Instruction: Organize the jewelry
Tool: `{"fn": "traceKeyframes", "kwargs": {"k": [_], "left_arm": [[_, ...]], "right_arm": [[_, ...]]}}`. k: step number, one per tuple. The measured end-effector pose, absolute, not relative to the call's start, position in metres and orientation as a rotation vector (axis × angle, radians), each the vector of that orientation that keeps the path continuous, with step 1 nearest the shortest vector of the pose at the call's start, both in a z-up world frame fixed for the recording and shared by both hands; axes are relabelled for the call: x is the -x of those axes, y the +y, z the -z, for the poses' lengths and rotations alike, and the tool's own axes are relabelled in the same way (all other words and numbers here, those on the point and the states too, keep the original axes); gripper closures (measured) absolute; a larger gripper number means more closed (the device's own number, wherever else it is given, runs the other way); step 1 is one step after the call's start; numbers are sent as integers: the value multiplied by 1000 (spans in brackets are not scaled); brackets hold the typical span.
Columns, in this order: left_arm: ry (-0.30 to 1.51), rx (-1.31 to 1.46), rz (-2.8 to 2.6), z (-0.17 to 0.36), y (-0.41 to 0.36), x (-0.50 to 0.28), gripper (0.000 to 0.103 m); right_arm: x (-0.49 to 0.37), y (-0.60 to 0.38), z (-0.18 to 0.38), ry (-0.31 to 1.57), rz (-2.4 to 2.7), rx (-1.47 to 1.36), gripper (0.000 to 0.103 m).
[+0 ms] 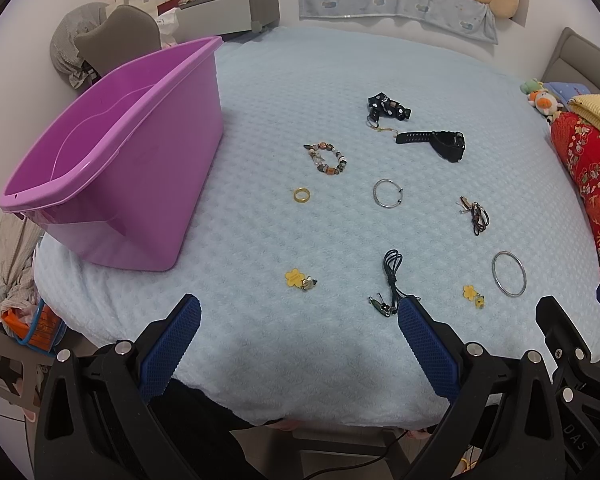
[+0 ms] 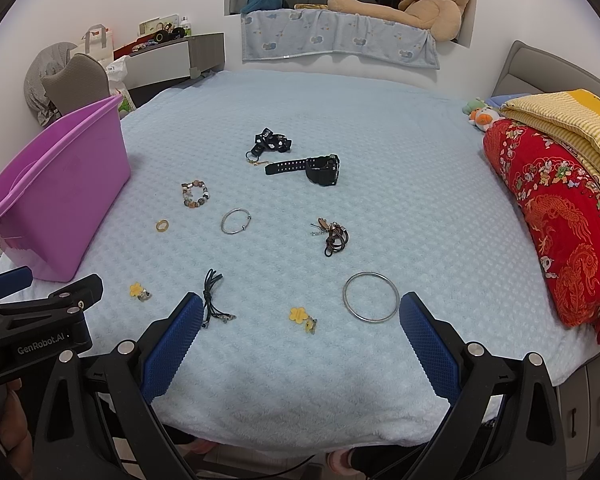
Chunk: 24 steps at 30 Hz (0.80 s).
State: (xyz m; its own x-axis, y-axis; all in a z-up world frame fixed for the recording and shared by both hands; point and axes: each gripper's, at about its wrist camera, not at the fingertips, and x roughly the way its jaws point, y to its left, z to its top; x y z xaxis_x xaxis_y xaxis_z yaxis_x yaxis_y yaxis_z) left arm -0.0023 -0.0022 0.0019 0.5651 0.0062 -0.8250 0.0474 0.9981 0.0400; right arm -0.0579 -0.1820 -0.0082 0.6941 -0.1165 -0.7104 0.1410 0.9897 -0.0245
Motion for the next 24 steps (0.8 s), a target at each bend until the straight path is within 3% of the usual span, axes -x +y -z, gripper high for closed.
{"fn": "traceKeyframes", "kwargs": {"k": [24], "left_arm": [[971, -62, 23, -2, -3, 2, 6]], "right_arm": [[58, -182, 10, 792, 141, -31, 9]]}}
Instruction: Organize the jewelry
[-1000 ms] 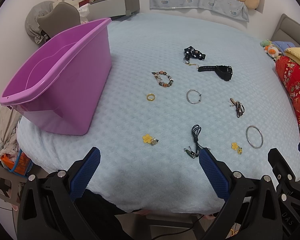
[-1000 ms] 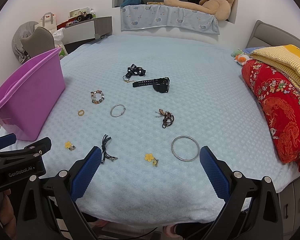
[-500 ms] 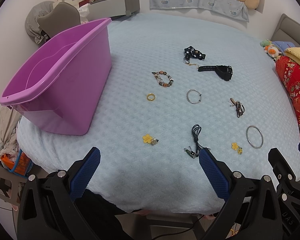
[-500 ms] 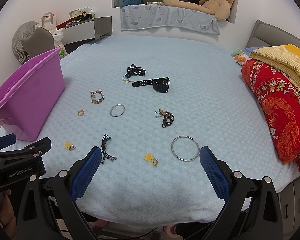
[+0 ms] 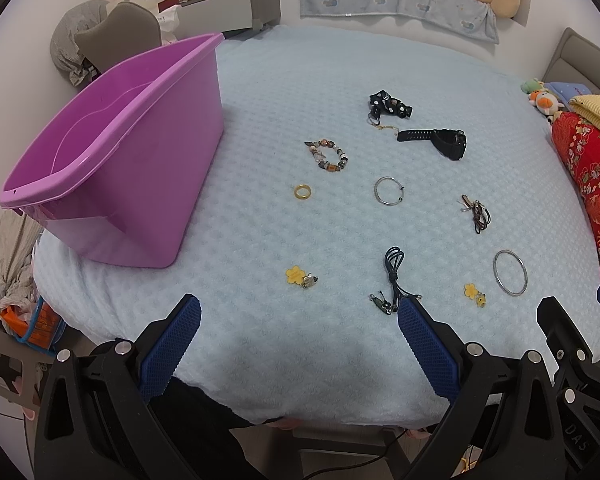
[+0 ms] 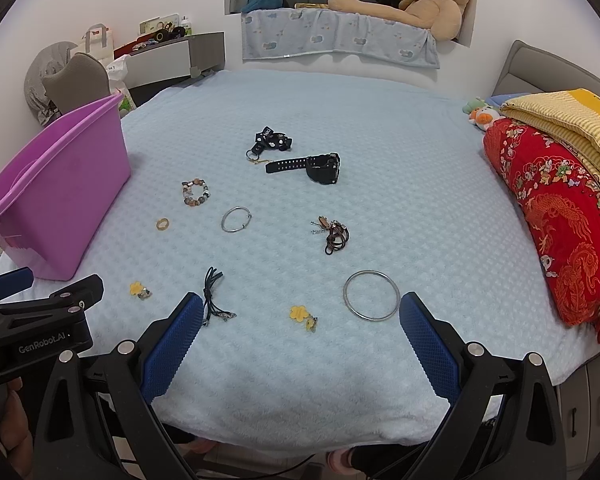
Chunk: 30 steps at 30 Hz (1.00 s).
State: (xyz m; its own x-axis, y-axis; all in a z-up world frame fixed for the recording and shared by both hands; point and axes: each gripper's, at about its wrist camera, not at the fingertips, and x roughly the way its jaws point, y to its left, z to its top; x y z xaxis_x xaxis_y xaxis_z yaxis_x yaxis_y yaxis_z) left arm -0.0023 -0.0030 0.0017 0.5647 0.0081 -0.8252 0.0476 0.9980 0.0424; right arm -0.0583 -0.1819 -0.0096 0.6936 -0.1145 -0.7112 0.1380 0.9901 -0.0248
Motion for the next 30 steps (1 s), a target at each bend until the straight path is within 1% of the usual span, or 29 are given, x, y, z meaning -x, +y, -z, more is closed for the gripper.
{"fn": "traceKeyframes", "kwargs": {"k": [10, 21, 30], "left_arm": [[985, -60, 24, 6, -1, 2, 6], [1035, -47, 33, 32, 2, -3, 6], [1065, -4, 27, 64, 8, -5, 6]], "right_arm": [[58, -187, 10, 801, 140, -28, 9], [62, -203, 38, 842, 146, -66, 9], [61, -230, 66, 890, 143, -97, 9]]}}
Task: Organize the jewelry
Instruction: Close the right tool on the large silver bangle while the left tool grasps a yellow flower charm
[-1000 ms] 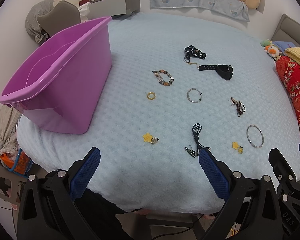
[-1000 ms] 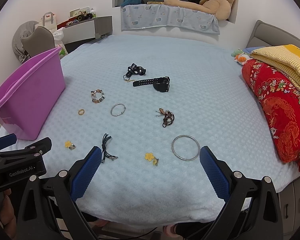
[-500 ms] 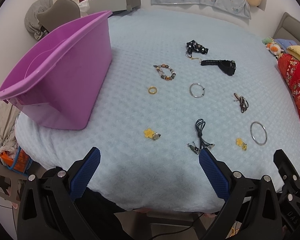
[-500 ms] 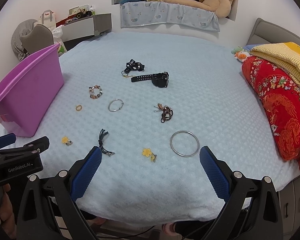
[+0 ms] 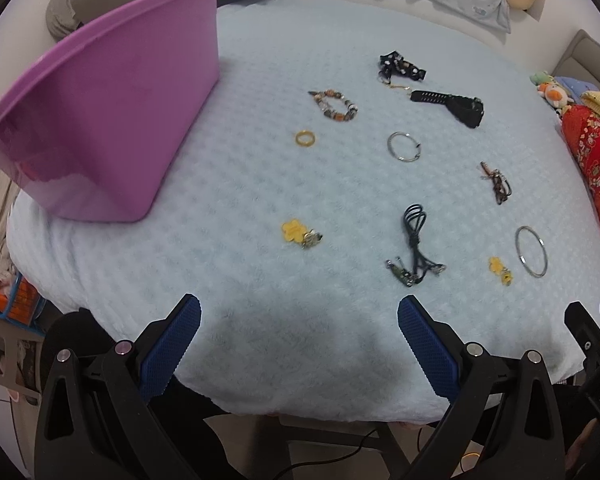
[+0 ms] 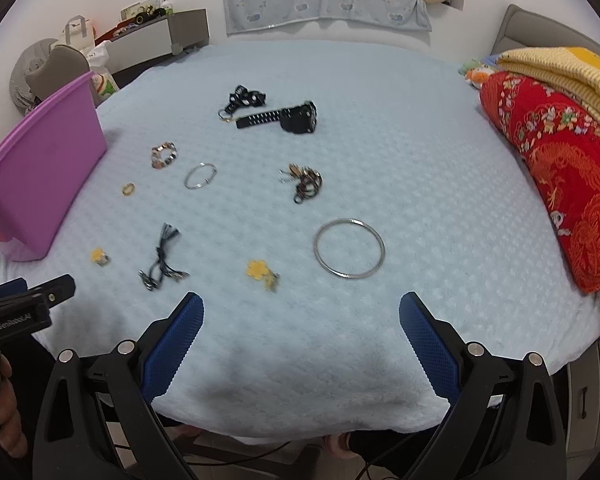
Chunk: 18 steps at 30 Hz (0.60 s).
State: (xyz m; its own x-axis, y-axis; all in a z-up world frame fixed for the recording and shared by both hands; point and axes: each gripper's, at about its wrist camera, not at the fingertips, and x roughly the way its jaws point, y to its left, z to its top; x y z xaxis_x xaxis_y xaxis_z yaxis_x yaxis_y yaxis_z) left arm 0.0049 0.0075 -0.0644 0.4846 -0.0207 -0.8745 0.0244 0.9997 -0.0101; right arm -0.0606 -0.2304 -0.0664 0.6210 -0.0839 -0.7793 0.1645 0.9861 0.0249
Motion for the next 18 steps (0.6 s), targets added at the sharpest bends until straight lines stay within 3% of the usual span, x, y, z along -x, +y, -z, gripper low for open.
{"fn": "traceKeyframes", "kwargs": {"k": [18], "left_arm": [[1088, 1, -62, 97, 21, -29, 6]], "right_arm": [[25, -283, 109, 947, 152, -130, 9]]}}
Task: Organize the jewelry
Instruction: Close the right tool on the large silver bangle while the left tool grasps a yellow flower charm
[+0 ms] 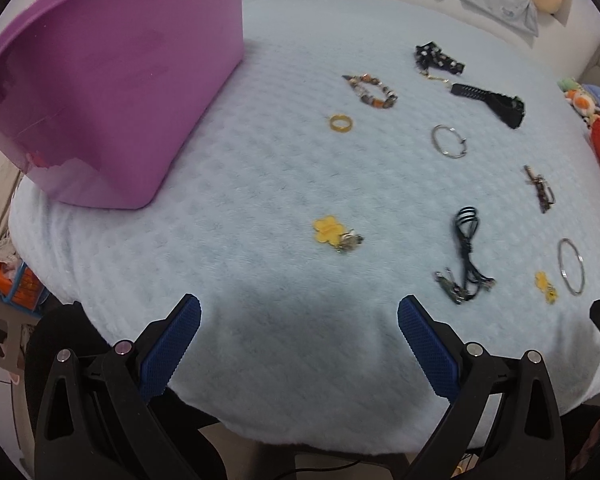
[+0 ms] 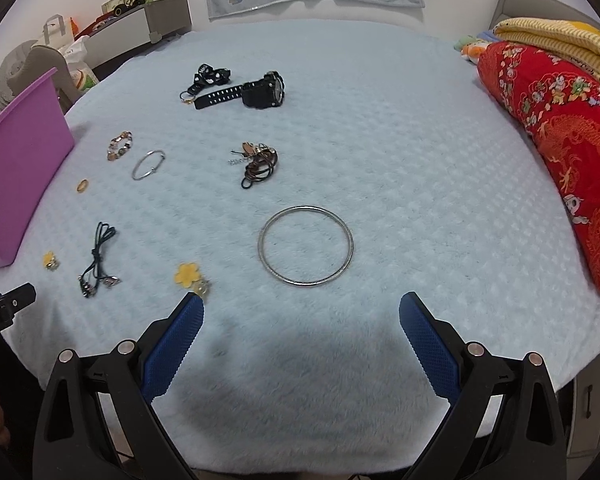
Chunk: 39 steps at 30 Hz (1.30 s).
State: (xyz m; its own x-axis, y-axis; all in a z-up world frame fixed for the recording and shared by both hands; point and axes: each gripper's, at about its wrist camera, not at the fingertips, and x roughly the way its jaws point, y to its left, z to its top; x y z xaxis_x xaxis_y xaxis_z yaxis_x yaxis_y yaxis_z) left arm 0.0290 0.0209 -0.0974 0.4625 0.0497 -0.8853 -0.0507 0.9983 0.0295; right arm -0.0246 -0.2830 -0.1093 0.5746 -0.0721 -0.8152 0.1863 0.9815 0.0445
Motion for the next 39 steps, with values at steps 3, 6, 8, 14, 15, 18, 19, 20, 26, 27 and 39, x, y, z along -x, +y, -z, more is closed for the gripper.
{"fn": "traceKeyframes", "kwargs": {"k": [3, 6, 8, 14, 15, 18, 19, 20, 26, 27, 39], "left_arm": [[1096, -6, -67, 105, 20, -38, 6], [1095, -5, -67, 110, 19, -47, 6], [1096, -6, -65, 114, 17, -53, 6], [1110, -10, -51, 124, 13, -63, 6], [1110, -14, -49, 126, 12, -64, 6], [1103, -23, -43, 127, 10, -65, 6], [1101, -27, -41, 127, 10, -66, 6], [1099, -29, -40, 128, 9, -66, 6], [1092, -22, -37, 131, 8, -73, 6], [1089, -23, -36, 132, 8, -73, 6], [1062, -15, -12, 139, 11, -78, 5]], "right_arm": [[18, -286, 113, 956, 151, -136, 9], [13, -291, 117, 960, 157, -140, 9], [9, -293, 119, 965, 161, -142, 9], [-1, -298, 127, 984, 172, -136, 9], [-2, -298, 129, 989, 176, -136, 9], [-6, -301, 135, 1000, 180, -138, 9], [-8, -301, 136, 1002, 180, -134, 9], [-10, -301, 138, 1007, 178, -128, 9], [-24, -302, 147, 1026, 180, -97, 9], [-27, -303, 150, 1033, 183, -91, 9], [-40, -308, 160, 1039, 166, -92, 9]]}}
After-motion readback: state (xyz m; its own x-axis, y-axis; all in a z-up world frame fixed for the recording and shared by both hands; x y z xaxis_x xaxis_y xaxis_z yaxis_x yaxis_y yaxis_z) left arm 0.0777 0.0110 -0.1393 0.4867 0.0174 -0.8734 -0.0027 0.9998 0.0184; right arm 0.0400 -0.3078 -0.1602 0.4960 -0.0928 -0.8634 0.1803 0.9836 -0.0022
